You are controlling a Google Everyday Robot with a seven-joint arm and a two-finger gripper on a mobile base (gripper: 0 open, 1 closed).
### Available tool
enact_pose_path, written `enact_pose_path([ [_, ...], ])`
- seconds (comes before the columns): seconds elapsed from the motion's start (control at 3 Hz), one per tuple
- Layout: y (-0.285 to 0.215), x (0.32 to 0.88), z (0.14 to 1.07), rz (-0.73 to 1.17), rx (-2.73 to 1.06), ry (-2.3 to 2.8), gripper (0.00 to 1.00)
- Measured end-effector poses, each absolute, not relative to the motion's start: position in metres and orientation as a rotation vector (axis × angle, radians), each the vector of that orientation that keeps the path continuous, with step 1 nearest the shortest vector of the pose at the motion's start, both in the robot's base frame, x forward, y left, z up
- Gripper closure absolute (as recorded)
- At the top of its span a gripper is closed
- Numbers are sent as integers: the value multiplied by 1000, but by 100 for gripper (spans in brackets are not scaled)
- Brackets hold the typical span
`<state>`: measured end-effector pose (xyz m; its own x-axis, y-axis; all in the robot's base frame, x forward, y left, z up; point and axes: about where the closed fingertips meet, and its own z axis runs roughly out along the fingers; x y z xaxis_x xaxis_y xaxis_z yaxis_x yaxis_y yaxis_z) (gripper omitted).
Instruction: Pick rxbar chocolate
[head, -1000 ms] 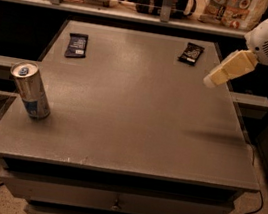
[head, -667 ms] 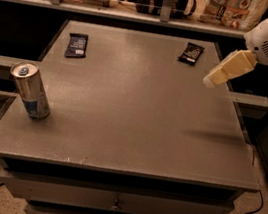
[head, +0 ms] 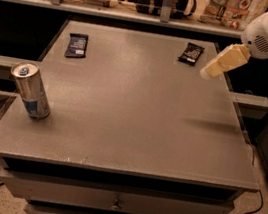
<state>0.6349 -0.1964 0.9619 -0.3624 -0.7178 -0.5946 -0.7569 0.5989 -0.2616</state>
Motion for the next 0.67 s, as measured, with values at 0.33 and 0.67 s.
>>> enact_pose_path([
  [0.33,-198,677,950,56,-1077,2159,0],
  [0.67,-201,710,939,65,-986,2175,0],
])
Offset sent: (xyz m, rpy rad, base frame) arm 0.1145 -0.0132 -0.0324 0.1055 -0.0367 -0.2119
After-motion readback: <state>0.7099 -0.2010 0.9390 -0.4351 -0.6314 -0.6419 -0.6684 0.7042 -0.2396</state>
